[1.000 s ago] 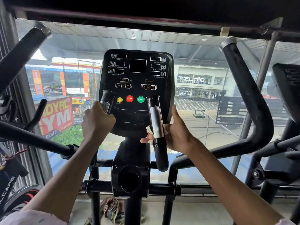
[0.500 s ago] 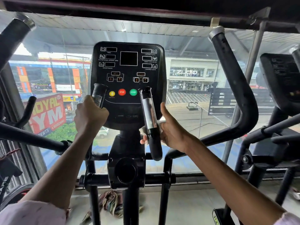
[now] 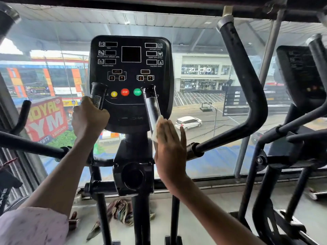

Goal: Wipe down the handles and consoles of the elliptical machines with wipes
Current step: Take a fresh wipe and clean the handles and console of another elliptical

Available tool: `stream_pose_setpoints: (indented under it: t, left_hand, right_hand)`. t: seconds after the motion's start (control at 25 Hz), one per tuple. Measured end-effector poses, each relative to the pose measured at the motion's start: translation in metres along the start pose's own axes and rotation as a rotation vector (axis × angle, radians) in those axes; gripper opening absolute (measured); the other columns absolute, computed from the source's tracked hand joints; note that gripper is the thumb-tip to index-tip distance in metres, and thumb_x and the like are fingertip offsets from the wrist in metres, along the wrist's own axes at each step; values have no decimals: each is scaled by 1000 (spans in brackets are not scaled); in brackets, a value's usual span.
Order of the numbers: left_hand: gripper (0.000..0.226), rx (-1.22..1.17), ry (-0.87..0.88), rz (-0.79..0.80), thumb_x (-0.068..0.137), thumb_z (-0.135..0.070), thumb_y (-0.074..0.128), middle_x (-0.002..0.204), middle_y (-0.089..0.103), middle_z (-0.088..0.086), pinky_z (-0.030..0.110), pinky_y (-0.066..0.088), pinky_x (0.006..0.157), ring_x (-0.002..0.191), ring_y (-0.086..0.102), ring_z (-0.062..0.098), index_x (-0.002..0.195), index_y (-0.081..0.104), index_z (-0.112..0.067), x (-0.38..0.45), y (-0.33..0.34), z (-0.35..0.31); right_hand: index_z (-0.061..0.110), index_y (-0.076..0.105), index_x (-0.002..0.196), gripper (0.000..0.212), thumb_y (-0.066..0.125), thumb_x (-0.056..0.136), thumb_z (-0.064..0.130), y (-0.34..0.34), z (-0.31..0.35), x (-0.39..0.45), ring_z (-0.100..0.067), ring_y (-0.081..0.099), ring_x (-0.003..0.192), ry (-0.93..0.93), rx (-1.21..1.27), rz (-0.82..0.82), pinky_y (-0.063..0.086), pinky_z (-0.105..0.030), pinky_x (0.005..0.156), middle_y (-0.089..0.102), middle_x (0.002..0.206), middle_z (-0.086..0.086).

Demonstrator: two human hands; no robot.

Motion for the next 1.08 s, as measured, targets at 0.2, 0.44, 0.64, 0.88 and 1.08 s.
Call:
stream_pose_setpoints:
  t: [0.2, 0.44, 0.64, 0.88, 1.08]
  left_hand:
    - [26, 11, -20, -20, 77, -13, 58, 88, 48, 13, 41, 38, 73, 87, 52, 39, 102, 53, -8, 0, 3, 3]
    - [25, 13, -18, -24, 77, -14, 56, 90, 50, 14, 42, 39, 74, 87, 51, 38, 101, 52, -7, -2, 2, 3]
    - [25, -1, -15, -36, 77, -14, 57, 86, 48, 10, 40, 38, 69, 79, 42, 31, 100, 52, -7, 2, 4, 4]
    - [28, -3, -8, -44, 76, -15, 55, 99, 58, 18, 41, 40, 72, 91, 54, 40, 104, 54, -9, 2, 5, 6]
    - [28, -9, -7, -44, 75, -15, 53, 91, 54, 13, 40, 40, 70, 79, 44, 33, 102, 53, -9, 2, 5, 6]
  right_hand:
    - [1, 55, 140, 51, 59, 89, -6, 3, -9, -30, -23, 58, 129, 122, 157, -75, 39, -44, 116, 64, 135, -13]
    - [9, 37, 154, 61, 49, 94, 0, 2, 19, -37, -19, 28, 151, 183, 194, -32, 24, -49, 122, 37, 160, -8]
    - [4, 37, 152, 69, 56, 87, -11, 8, 10, -79, -20, 28, 151, 196, 285, -94, 22, -50, 123, 30, 163, -8]
    - [8, 63, 132, 40, 38, 102, 15, -3, 9, -61, -2, 53, 130, 602, 689, -229, 43, -26, 109, 61, 136, 10]
    - [5, 63, 128, 33, 43, 102, 8, -7, -9, -66, 1, 62, 112, 720, 763, -323, 40, -3, 93, 64, 120, 7]
Point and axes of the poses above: each hand's wrist, its own x-axis towards the middle knuckle, its own y-axis out of the palm, z = x × y, the point moved 5 cm from there along x, towards the middle knuckle
